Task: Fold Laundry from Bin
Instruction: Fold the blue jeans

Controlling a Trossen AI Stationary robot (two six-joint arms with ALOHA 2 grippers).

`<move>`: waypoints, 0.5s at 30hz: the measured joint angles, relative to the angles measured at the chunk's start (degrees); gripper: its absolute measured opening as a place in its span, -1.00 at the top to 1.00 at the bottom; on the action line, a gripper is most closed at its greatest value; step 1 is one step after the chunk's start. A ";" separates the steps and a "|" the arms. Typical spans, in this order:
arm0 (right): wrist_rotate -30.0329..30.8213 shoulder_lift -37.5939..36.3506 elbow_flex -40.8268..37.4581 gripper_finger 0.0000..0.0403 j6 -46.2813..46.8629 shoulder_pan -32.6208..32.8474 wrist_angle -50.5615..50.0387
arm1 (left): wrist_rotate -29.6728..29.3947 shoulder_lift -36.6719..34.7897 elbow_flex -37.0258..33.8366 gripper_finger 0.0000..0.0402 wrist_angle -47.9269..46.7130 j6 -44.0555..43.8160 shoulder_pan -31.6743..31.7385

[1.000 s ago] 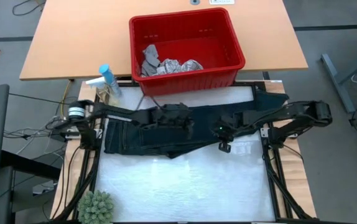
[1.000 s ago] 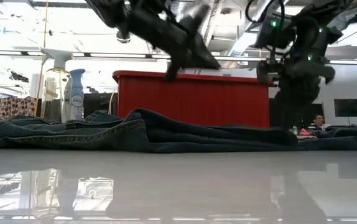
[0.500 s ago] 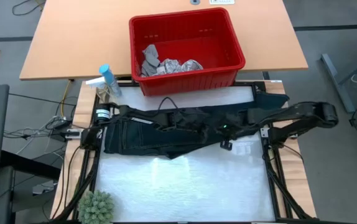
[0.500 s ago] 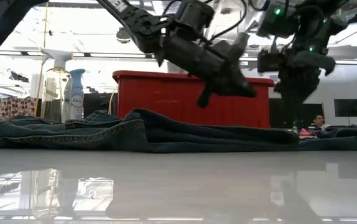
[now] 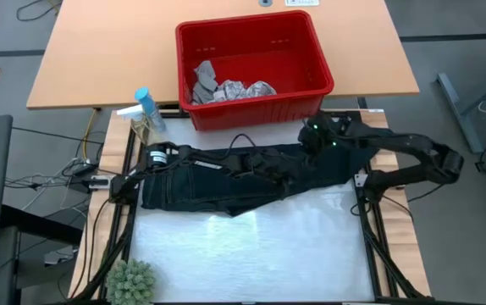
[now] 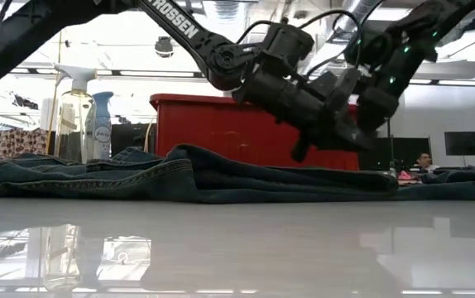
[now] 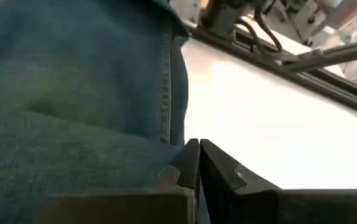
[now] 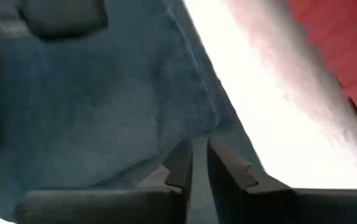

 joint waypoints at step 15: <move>-10.35 12.94 5.67 0.01 -22.72 -9.77 5.00 | -7.22 -0.11 -0.24 1.00 -14.91 0.41 -0.68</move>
